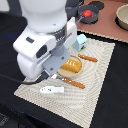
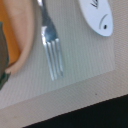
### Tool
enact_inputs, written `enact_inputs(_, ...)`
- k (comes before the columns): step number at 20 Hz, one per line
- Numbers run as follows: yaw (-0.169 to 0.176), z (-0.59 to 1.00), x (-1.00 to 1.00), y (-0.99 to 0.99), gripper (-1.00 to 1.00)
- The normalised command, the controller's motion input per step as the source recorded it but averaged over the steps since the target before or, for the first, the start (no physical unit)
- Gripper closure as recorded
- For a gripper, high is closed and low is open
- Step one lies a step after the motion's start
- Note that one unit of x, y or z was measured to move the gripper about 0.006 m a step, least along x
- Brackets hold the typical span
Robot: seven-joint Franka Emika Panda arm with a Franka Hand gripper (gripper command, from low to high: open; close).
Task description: Interact with the objects in diverse but meaningful ways.
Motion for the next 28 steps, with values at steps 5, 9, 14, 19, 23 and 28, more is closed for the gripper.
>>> enact_inputs(5,0.153,-0.26,-0.04,-0.35,-1.0)
enact_inputs(9,0.143,-0.3,-0.03,-0.38,-1.0)
enact_inputs(14,0.095,-0.24,0.13,-0.2,-1.0)
enact_inputs(19,0.064,-0.23,0.24,-0.21,-1.0)
enact_inputs(23,0.018,-0.03,0.58,-0.02,-1.0)
enact_inputs(28,0.017,-0.13,0.42,-0.11,-1.0)
